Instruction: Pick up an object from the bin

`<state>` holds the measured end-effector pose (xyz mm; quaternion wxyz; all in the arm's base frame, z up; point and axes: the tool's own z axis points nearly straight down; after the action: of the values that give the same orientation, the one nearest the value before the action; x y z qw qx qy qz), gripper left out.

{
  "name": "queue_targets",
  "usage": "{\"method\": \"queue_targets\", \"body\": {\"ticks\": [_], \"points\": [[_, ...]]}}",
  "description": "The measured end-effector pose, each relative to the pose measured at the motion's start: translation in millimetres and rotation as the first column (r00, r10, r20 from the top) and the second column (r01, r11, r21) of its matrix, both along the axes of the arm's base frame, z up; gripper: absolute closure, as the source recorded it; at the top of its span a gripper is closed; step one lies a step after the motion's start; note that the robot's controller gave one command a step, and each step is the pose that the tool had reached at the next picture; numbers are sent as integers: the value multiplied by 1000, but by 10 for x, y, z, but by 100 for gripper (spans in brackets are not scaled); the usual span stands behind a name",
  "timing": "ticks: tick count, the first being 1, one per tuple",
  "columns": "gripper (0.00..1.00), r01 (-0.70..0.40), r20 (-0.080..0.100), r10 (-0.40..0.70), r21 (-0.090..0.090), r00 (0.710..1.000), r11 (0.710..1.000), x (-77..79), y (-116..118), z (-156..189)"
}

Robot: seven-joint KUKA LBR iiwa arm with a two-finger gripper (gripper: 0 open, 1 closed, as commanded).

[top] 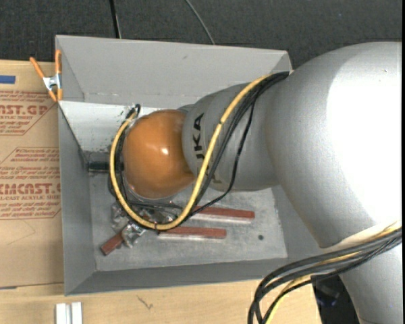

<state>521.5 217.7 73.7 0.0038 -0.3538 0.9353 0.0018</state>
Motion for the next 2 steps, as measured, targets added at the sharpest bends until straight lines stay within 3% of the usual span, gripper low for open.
{"method": "queue_targets", "body": {"ticks": [2], "points": [[100,0,-5,0,-3,1000,1000,-13,-4,49]]}}
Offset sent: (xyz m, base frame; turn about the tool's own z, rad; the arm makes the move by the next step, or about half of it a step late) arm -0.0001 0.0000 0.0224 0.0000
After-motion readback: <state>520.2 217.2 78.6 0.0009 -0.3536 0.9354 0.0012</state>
